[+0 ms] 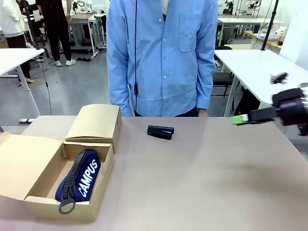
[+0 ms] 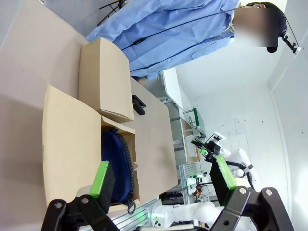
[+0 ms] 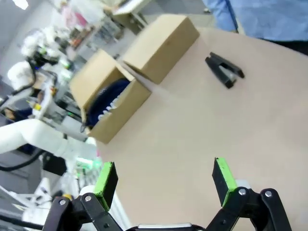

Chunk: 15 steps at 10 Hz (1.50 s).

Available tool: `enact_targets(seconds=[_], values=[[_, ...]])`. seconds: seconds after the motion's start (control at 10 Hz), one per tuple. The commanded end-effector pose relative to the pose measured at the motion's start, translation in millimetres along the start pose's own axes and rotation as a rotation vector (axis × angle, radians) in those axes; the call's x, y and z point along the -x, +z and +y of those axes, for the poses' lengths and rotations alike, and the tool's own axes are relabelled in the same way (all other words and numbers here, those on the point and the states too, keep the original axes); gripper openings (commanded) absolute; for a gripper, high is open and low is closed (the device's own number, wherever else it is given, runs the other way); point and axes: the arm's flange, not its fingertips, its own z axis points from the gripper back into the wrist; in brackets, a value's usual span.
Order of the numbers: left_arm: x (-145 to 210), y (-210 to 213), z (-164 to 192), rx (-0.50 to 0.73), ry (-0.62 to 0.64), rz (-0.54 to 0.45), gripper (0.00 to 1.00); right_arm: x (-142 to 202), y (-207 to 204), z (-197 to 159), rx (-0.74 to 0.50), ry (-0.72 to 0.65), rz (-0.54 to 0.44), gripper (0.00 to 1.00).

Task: Place items inside the box.
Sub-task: Pick up a Pencil pouch or Stapler and place it inside the Mailer Box closest to the robot.

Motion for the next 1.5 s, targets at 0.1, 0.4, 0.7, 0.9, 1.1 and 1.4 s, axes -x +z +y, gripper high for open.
enact_targets(seconds=[0.1,0.4,0.7,0.9,1.1,1.4], values=[[0,0,-2,0.026,-0.018,-0.013,1.00,-72,-122,-2,0.187,0.317,0.178,1.00],[0,0,-2,0.026,-0.018,-0.013,1.00,-101,-207,6,0.114,0.550,0.382,1.00],[0,0,-2,0.026,-0.018,-0.013,1.00,-88,-210,15,0.119,0.516,0.343,1.00],[0,0,-2,0.026,-0.018,-0.013,1.00,-104,-264,0,-0.003,0.635,0.610,1.00],[0,0,-2,0.026,-0.018,-0.013,1.00,-127,-286,-27,0.008,0.648,0.670,1.00],[0,0,-2,0.026,-0.018,-0.013,1.00,-138,-315,-43,-0.023,0.690,0.800,1.00]])
